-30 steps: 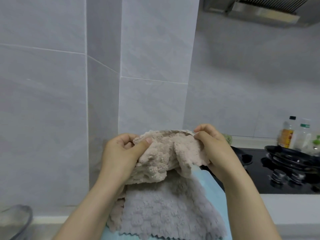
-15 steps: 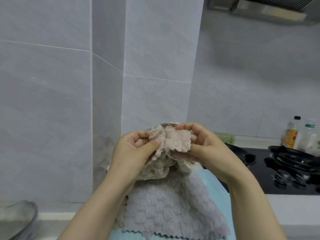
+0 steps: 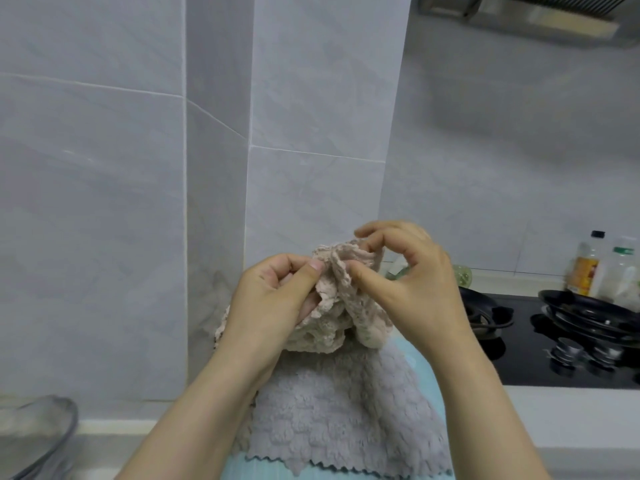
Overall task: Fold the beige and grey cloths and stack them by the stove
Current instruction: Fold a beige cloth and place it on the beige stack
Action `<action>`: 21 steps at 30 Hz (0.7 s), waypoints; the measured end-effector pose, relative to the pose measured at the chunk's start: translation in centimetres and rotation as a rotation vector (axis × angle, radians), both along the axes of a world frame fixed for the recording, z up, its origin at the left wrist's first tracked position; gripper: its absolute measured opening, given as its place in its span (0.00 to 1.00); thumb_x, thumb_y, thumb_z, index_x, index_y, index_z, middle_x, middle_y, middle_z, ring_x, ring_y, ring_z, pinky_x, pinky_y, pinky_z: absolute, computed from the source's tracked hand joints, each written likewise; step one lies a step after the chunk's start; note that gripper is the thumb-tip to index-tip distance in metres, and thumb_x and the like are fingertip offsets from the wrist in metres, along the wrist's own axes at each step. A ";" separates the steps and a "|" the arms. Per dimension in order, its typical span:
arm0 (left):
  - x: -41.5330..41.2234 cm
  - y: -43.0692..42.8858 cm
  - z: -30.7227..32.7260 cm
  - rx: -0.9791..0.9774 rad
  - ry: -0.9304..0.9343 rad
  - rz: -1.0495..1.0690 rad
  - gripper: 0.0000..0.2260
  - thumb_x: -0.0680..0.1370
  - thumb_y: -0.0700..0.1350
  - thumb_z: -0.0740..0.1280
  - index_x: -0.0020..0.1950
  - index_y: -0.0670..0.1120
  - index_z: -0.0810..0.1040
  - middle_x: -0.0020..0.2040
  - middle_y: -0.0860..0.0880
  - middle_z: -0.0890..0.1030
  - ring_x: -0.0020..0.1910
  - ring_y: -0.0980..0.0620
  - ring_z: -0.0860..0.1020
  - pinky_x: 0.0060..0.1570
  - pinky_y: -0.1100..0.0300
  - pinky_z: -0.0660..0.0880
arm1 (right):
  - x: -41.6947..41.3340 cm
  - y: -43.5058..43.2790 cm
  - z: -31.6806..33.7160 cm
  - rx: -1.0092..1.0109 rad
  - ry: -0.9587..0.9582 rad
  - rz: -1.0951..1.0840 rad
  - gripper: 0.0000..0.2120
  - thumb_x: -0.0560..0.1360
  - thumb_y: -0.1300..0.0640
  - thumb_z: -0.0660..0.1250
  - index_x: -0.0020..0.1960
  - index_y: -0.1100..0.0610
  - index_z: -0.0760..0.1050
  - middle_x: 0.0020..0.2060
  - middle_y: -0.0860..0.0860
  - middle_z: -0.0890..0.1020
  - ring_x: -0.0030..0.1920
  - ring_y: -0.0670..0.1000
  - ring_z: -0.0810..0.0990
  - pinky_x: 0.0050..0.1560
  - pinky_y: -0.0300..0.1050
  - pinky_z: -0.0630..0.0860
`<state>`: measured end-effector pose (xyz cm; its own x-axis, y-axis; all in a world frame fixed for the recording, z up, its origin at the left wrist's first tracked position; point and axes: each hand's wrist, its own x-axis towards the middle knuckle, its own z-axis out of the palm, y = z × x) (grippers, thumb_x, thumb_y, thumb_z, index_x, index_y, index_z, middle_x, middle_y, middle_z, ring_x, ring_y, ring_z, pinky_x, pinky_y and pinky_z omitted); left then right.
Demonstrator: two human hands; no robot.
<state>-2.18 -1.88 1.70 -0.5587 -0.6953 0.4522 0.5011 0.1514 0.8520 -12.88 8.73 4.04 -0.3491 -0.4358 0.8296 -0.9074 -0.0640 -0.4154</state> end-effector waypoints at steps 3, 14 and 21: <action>0.3 -0.1 0.2 0.006 0.058 -0.035 0.06 0.77 0.41 0.66 0.42 0.41 0.80 0.34 0.44 0.68 0.31 0.50 0.63 0.32 0.62 0.62 | 0.3 0.0 0.1 -0.064 -0.028 0.104 0.07 0.69 0.59 0.74 0.38 0.50 0.77 0.35 0.42 0.80 0.41 0.43 0.78 0.43 0.32 0.71; 1.0 -0.2 0.5 -0.162 0.025 -0.019 0.06 0.77 0.41 0.66 0.41 0.45 0.82 0.32 0.43 0.69 0.28 0.51 0.63 0.27 0.61 0.60 | 1.2 0.0 0.4 -0.146 -0.131 0.176 0.05 0.69 0.54 0.77 0.38 0.50 0.81 0.33 0.45 0.83 0.35 0.46 0.81 0.37 0.49 0.79; 0.8 0.0 0.4 -0.210 0.049 0.047 0.07 0.76 0.40 0.67 0.40 0.46 0.81 0.28 0.49 0.73 0.28 0.55 0.68 0.27 0.66 0.66 | 1.3 -0.3 0.1 -0.096 -0.207 0.187 0.06 0.70 0.54 0.76 0.37 0.52 0.80 0.32 0.47 0.82 0.34 0.42 0.78 0.36 0.44 0.76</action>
